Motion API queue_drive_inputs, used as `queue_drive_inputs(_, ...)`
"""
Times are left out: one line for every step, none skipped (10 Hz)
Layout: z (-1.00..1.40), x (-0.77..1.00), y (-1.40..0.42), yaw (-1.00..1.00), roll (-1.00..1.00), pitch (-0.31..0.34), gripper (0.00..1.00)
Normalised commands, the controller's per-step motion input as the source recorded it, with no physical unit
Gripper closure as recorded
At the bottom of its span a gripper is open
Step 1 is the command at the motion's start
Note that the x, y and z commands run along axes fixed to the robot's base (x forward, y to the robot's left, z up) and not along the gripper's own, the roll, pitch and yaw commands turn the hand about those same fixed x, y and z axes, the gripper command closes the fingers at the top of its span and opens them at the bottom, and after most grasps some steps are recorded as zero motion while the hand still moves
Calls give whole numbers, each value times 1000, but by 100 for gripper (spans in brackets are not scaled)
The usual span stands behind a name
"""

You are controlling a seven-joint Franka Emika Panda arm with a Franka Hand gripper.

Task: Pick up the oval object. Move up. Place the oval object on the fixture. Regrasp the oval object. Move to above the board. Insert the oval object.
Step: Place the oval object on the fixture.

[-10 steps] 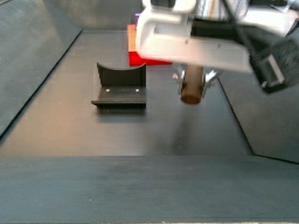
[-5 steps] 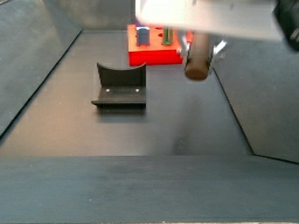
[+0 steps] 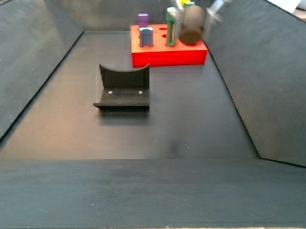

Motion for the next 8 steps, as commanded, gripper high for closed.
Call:
queue_drive_inputs(241,1000,-450,146,204,7,100)
queue_drive_inputs(220,1000,-413,102,142,27,100)
queue_drive_inputs(183,1000,-341,61,91,74,100)
queue_drive_inputs(158,1000,-295,47,86,107,100)
queue_drive_inputs(116,1000,-214,41,86,143,100)
queue_drive_inputs(95,1000,-184,39,86,150,100)
queue_drive_inputs(62,1000,-120,43,93,153,100)
queue_drive_inputs(52,998,-97,44,96,157,100)
